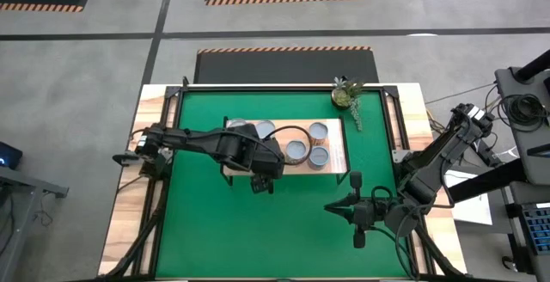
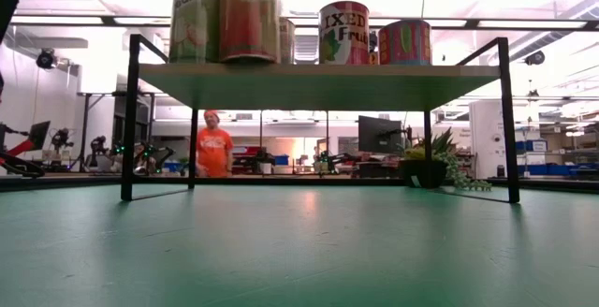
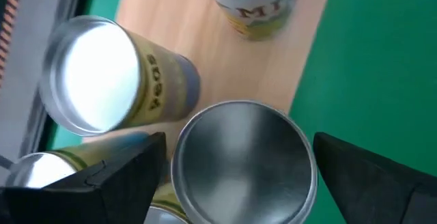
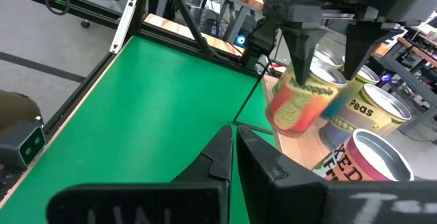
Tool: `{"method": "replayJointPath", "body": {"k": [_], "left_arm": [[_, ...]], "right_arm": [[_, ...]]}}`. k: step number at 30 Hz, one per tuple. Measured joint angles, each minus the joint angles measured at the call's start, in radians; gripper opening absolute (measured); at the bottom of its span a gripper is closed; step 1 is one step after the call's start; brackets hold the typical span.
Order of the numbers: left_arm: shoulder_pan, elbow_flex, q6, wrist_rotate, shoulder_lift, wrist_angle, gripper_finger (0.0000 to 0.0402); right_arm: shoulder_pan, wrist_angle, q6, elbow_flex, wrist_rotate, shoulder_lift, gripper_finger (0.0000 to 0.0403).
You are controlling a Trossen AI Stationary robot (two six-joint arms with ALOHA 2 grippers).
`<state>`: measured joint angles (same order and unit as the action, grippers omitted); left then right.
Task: Pick and place cans onto a shelf
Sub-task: Put the canned pineapple on the shelf
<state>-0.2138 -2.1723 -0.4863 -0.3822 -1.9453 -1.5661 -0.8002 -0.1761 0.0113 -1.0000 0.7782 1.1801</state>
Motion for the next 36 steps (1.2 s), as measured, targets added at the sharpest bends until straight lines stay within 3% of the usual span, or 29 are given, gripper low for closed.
{"method": "replayJointPath", "body": {"k": [8, 17, 22, 27, 31, 36], "left_arm": [[0.0, -0.023, 0.037, -0.025, 0.0, 0.012, 0.0353], [-0.071, -0.163, 0.06, -0.045, 0.0, 0.083, 0.0353], [-0.213, -0.168, 0.127, -0.252, 0.0, 0.143, 0.0352], [-0.348, -0.122, 0.077, -0.456, 0.0, 0.125, 0.034], [-0.432, -0.056, 0.021, -0.521, 0.0, 0.123, 0.0318], [-0.49, 0.07, -0.015, -0.515, 0.0, 0.135, 0.0279]], "right_arm": [[0.0, -0.001, 0.0, 0.0, 0.0, 0.0, 0.0009], [0.0, -0.008, -0.001, 0.0, 0.0, 0.0, 0.0009], [0.0, -0.008, 0.0, 0.0, 0.0, 0.0, 0.0009], [0.0, -0.007, -0.009, 0.0, 0.002, 0.0, 0.0009], [0.015, -0.005, -0.035, -0.002, 0.009, 0.0, 0.0009], [0.061, 0.001, -0.095, -0.003, 0.009, 0.0, 0.0009]]}}
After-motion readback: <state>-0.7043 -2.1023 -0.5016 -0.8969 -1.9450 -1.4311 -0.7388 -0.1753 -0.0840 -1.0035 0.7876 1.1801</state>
